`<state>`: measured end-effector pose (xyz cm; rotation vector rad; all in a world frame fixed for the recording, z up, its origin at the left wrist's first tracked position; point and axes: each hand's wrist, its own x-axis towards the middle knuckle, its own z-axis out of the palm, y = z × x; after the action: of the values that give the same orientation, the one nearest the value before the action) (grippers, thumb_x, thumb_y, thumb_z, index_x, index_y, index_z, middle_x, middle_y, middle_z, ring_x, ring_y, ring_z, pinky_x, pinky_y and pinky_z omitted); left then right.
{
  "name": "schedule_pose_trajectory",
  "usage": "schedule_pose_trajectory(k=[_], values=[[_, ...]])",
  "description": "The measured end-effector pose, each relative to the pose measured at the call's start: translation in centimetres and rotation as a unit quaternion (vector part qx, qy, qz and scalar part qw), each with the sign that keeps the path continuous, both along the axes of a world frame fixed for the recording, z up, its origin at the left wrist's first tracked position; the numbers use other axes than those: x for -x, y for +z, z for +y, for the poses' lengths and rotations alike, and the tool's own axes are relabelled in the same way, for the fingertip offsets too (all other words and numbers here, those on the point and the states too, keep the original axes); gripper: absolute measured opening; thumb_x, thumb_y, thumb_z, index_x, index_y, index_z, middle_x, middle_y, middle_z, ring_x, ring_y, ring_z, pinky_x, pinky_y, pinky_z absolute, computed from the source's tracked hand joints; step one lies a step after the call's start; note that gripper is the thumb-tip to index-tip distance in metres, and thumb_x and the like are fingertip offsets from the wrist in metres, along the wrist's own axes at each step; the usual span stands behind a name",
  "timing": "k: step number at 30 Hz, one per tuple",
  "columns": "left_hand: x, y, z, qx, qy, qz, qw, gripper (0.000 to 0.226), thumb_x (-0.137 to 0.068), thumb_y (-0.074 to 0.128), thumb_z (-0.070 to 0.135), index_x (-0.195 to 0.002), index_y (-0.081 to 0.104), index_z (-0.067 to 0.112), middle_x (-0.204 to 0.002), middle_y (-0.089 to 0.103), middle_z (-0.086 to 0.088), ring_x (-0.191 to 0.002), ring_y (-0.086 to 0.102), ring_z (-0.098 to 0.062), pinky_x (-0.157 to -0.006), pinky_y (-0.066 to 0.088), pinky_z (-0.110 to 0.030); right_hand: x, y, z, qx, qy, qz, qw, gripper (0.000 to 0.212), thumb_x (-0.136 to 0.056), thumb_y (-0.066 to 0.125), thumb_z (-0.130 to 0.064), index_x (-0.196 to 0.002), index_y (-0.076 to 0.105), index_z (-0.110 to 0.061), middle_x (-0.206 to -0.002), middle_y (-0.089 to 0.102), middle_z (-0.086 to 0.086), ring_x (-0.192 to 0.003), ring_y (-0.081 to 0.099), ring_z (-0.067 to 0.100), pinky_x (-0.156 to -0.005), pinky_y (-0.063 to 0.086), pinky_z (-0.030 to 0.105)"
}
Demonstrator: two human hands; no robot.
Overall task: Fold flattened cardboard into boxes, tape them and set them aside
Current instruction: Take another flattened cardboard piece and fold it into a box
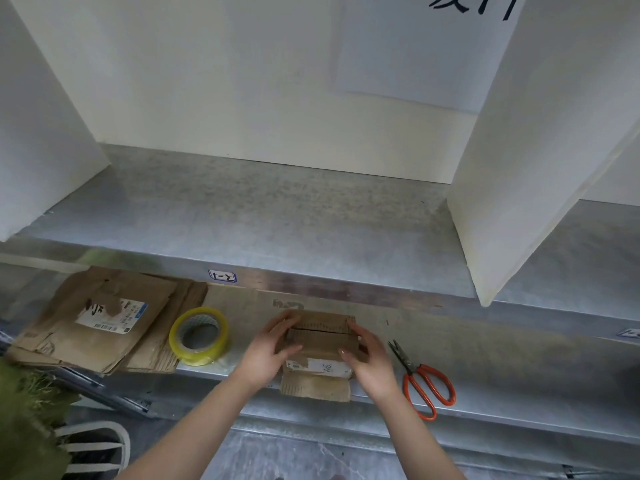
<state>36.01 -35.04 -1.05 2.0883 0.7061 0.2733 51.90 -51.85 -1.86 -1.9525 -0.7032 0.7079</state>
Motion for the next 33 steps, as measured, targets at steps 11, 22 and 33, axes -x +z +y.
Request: schedule_pose_trajectory(k=[11,22,33], values=[[-0.7,1.2,2.3,-0.152,-0.053,0.163,0.973,0.066,-0.085,0.044,0.066,-0.143,0.037,0.036,-0.155,0.024,0.015,-0.138,0.029,-0.014,-0.108,0.035,-0.032,0.5,0.2,1.0,0.066,0.026,-0.128,0.989,0.047,-0.096,0.055,-0.037,-0.141,0.044,-0.03,-0.147,0.035,-0.005,-0.111,0.049,0.006,-0.083,0.038,0.009],[2.7,5.0,1.4,-0.411,-0.037,0.087,0.907,0.053,-0.088,0.042,0.05,-0.131,0.054,0.023,-0.134,0.057,0.0,-0.126,0.053,-0.024,-0.098,0.046,-0.04,1.0,5.0,0.9,0.031,0.103,-0.388,0.915,0.048,-0.09,0.044,-0.043,-0.133,0.052,-0.025,-0.14,0.051,0.003,-0.136,0.04,0.031,-0.097,0.05,0.041],[14.6,1.5,6.4,-0.406,-0.065,0.22,0.885,0.057,-0.084,0.043,0.049,-0.131,0.055,0.02,-0.132,0.057,-0.001,-0.126,0.05,-0.023,-0.109,0.023,-0.036,14.3,3.4,9.3,0.014,0.269,-0.417,0.868,0.049,-0.087,0.042,-0.034,-0.135,0.048,-0.028,-0.134,0.054,0.006,-0.127,0.05,0.031,-0.105,0.043,0.047]])
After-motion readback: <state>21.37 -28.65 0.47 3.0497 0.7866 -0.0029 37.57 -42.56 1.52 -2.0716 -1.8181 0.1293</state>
